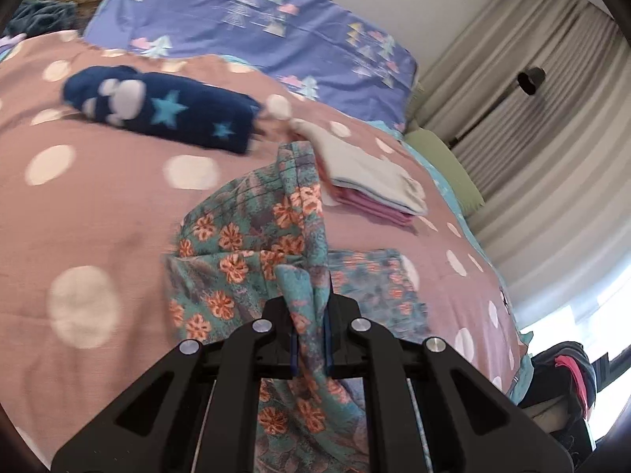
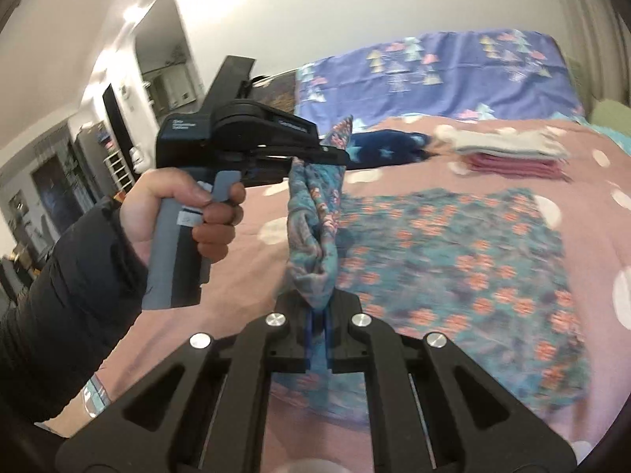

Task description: Fold small clothes

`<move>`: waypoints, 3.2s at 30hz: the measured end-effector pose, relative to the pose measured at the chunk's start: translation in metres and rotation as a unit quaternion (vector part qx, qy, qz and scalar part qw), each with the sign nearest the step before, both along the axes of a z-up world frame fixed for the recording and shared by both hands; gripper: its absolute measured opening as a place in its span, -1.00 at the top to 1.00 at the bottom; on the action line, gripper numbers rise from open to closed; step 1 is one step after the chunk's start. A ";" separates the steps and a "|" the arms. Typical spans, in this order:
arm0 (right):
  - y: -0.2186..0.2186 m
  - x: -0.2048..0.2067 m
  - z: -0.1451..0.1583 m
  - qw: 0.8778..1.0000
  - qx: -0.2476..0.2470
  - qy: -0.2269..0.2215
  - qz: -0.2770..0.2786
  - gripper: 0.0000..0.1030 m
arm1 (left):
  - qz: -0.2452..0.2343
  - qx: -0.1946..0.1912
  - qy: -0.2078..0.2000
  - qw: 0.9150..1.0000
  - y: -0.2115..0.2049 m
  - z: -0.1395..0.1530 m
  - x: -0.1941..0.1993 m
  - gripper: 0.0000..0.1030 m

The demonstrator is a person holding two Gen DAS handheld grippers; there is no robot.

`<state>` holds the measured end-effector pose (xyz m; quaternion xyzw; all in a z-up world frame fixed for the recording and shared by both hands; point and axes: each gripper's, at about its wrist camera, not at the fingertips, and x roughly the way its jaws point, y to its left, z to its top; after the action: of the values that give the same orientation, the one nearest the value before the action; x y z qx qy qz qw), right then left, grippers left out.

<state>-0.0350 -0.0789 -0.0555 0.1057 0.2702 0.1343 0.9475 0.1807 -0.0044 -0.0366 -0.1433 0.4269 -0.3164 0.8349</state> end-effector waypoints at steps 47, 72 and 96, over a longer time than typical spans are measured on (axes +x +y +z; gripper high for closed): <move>-0.189 -0.027 -0.078 0.955 0.247 0.117 -0.114 0.90 | -0.185 0.269 -0.182 0.927 -0.085 -0.046 -0.206 -0.35; -0.191 -0.038 -0.060 0.953 0.191 0.148 -0.180 0.67 | -0.058 0.314 -0.154 0.935 -0.033 -0.083 -0.198 -0.39; -0.194 -0.032 -0.067 0.961 0.122 0.175 -0.174 0.55 | -0.085 0.175 -0.111 0.975 0.011 -0.049 -0.201 -0.35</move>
<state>-0.0671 -0.2732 -0.1223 0.2874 0.3906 -0.0214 0.8743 -0.0207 0.0062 -0.0854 0.0777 0.3911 -0.3205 0.8592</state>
